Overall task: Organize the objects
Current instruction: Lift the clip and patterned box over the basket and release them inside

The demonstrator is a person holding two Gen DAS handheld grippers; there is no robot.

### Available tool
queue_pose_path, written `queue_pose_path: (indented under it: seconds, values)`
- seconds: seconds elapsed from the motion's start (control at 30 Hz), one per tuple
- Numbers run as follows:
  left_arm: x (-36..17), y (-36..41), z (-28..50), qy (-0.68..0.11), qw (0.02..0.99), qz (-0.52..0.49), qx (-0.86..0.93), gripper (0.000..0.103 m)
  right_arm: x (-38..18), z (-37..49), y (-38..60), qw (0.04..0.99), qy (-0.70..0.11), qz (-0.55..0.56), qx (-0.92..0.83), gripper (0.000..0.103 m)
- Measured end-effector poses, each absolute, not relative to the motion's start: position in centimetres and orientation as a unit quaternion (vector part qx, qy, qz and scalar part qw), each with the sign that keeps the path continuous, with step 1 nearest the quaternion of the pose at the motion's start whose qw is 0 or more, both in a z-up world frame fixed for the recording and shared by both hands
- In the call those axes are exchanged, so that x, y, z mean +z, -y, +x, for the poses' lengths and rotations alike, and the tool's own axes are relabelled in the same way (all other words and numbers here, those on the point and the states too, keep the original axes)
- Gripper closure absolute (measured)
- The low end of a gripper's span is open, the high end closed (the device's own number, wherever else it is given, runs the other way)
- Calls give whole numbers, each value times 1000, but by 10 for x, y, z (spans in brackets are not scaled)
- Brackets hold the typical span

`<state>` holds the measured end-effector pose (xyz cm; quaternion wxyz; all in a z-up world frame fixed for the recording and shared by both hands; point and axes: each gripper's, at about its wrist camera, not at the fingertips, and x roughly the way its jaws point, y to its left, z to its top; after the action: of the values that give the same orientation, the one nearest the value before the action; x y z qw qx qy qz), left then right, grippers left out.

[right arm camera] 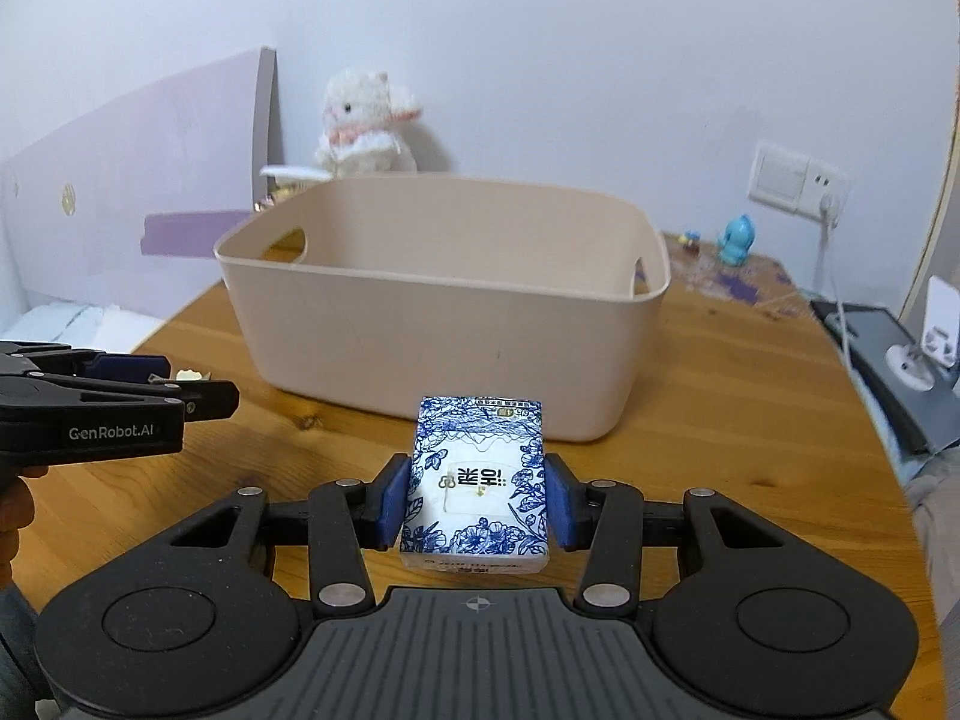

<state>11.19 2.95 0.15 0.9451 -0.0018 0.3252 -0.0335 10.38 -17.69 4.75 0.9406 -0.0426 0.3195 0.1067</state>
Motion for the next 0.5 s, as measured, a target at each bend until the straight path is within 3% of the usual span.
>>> queue_pose_path:
  seconds: [0.5]
  values:
    - [53,-19,94,-254,966,22,-49,44,107,105,182,967,-231,-30,102,60]
